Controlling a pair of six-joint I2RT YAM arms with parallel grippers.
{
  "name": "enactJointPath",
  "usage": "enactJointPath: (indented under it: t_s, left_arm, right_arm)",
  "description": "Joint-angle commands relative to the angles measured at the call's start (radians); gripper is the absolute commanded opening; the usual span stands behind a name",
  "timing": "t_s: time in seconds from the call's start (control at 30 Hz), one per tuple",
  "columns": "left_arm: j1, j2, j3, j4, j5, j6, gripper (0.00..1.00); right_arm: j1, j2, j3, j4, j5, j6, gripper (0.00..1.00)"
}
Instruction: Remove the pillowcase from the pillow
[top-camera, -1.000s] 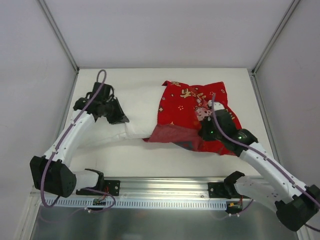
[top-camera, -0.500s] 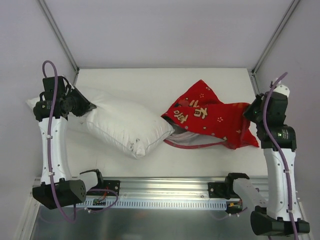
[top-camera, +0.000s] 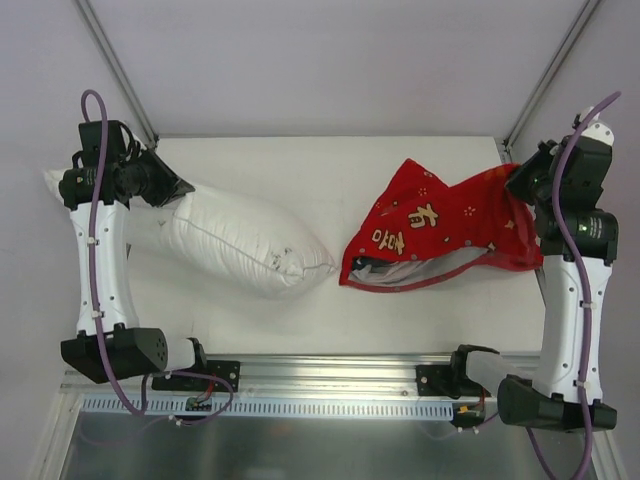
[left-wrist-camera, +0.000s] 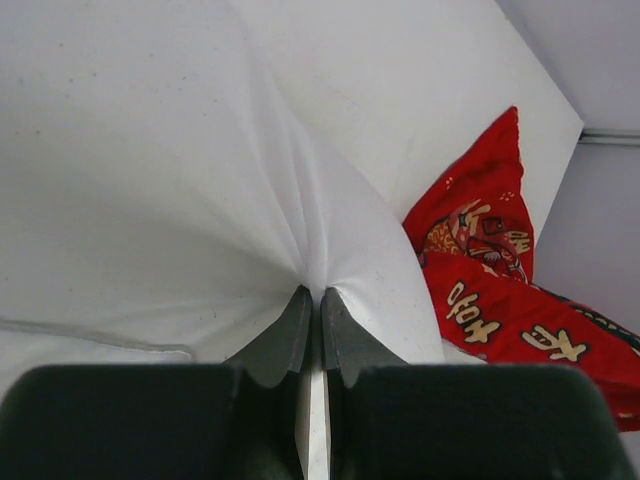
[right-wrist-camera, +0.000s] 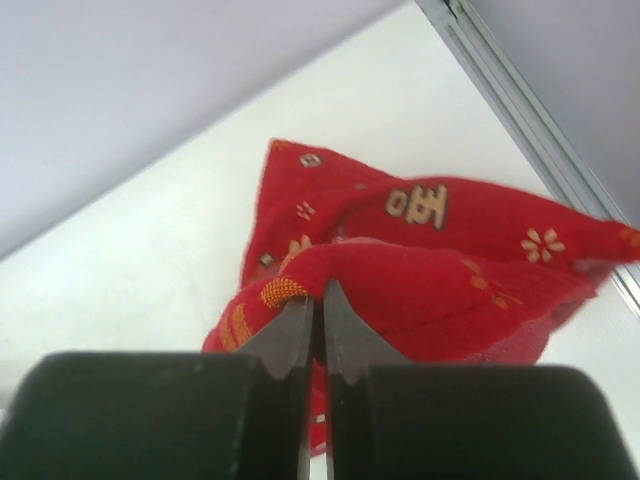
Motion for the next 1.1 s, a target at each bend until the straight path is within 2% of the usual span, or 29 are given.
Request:
enactJointPath:
  t_s: [0.0, 0.1, 0.23, 0.33, 0.43, 0.53, 0.57, 0.63, 0.67, 0.7, 0.73, 0.77, 0.8, 0.83, 0.93, 1.07]
  left_arm:
    - [-0.032, 0.03, 0.178, 0.102, 0.104, -0.046, 0.0]
    - [-0.064, 0.1, 0.276, 0.103, 0.159, -0.043, 0.0]
    - [-0.091, 0.152, 0.336, 0.106, 0.147, -0.053, 0.0]
    - [-0.099, 0.137, 0.304, 0.132, 0.132, -0.063, 0.0]
    - [-0.101, 0.071, 0.168, 0.224, 0.115, -0.083, 0.0]
    - [-0.102, 0.007, -0.021, 0.331, 0.13, -0.125, 0.01]
    - [-0.108, -0.004, -0.106, 0.357, 0.151, -0.132, 0.23]
    - [-0.139, -0.013, -0.161, 0.379, 0.153, -0.125, 0.54]
    - [-0.151, -0.015, -0.19, 0.382, 0.144, -0.111, 0.67]
    - [-0.177, -0.019, -0.196, 0.381, 0.136, -0.105, 0.84]
    - [-0.188, -0.019, -0.199, 0.382, 0.133, -0.099, 0.9]
    - [-0.199, -0.021, -0.196, 0.382, 0.132, -0.089, 0.94]
    - [-0.206, -0.027, -0.192, 0.382, 0.133, -0.085, 0.98]
    - [-0.217, -0.029, -0.178, 0.382, 0.136, -0.082, 0.99]
    - [-0.229, -0.052, -0.159, 0.381, 0.162, -0.079, 0.99]
    - [-0.281, -0.104, -0.161, 0.381, 0.187, -0.06, 0.99]
  right_arm:
    - [-0.007, 0.024, 0.102, 0.147, -0.068, 0.07, 0.01]
    - [-0.006, 0.014, 0.081, 0.255, -0.11, 0.102, 0.01]
    - [0.002, 0.017, -0.005, 0.287, -0.205, 0.121, 0.01]
    - [0.025, 0.005, -0.13, 0.327, -0.249, 0.106, 0.01]
    - [0.092, 0.034, -0.354, 0.341, -0.277, 0.063, 0.03]
    - [0.123, 0.115, -0.43, 0.304, -0.296, 0.024, 0.34]
    - [0.128, 0.185, -0.427, 0.278, -0.302, 0.015, 0.5]
    - [0.146, 0.224, -0.421, 0.22, -0.276, 0.006, 0.57]
    - [0.151, 0.215, -0.428, 0.22, -0.257, 0.001, 0.69]
    - [0.154, 0.203, -0.428, 0.226, -0.251, -0.002, 0.76]
    - [0.154, 0.191, -0.425, 0.223, -0.247, -0.003, 0.84]
    - [0.154, 0.179, -0.413, 0.212, -0.239, -0.017, 0.93]
    - [0.154, 0.159, -0.378, 0.177, -0.215, -0.026, 0.95]
    - [0.154, 0.149, -0.358, 0.154, -0.202, -0.036, 0.96]
    - [0.154, 0.097, -0.289, 0.076, -0.147, -0.066, 0.99]
    - [0.154, 0.007, -0.244, 0.003, -0.054, -0.089, 0.96]
